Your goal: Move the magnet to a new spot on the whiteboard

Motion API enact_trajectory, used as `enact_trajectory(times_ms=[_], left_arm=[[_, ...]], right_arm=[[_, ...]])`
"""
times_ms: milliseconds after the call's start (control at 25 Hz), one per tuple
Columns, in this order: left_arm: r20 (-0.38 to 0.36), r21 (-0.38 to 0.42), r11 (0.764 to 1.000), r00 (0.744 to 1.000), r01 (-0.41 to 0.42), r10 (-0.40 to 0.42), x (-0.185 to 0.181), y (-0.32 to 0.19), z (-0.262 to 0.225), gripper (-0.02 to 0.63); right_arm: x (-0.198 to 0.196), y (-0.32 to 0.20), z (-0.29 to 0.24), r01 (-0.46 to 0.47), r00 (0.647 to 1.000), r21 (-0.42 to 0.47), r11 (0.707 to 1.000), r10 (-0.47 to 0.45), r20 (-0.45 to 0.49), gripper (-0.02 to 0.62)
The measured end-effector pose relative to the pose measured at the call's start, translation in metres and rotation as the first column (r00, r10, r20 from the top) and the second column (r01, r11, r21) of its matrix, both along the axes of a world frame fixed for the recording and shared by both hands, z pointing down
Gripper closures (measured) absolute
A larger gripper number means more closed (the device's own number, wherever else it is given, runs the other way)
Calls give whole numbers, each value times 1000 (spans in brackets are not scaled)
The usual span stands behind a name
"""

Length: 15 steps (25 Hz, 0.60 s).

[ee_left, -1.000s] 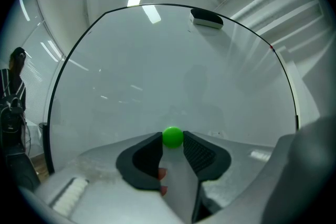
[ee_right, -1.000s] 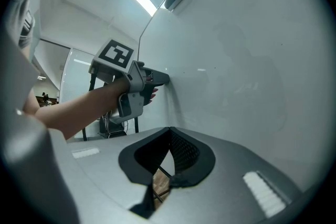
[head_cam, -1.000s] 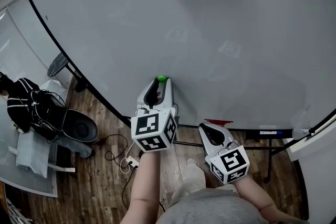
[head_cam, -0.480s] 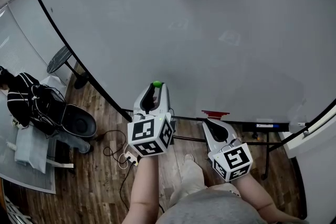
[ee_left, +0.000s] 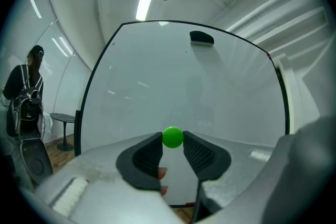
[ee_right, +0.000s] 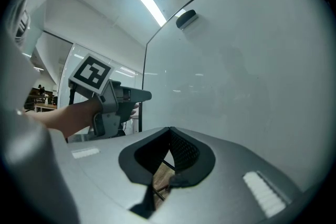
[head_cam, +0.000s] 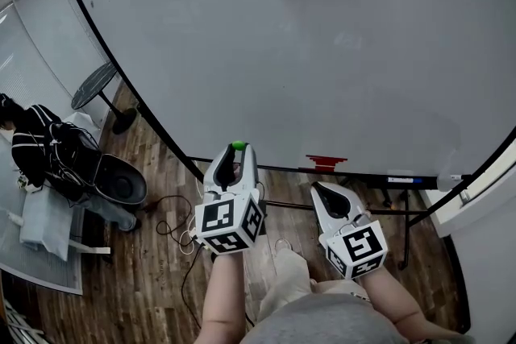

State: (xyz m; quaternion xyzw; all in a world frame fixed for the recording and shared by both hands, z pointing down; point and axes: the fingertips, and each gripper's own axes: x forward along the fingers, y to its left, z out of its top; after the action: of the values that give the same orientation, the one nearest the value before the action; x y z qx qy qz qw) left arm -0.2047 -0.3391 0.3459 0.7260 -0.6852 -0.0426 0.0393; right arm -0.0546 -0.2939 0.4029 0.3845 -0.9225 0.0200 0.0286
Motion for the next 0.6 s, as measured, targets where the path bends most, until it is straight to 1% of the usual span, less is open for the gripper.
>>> enact_trajectory(times_ms=[120, 280, 600], left_arm=[[-12, -9, 1000, 1000, 6, -6, 0, 19, 6, 469], [-10, -19, 1000, 1000, 17, -17, 2, 41, 13, 469], [-37, -36, 999, 999, 18, -19, 2, 70, 25, 469]], right_arm=[[2, 14, 4, 3, 1000, -9, 1000, -3, -9, 604], [4, 29, 8, 13, 1000, -18, 1000, -13, -15, 604], [0, 48, 8, 25, 999, -17, 1000, -25, -20, 604]])
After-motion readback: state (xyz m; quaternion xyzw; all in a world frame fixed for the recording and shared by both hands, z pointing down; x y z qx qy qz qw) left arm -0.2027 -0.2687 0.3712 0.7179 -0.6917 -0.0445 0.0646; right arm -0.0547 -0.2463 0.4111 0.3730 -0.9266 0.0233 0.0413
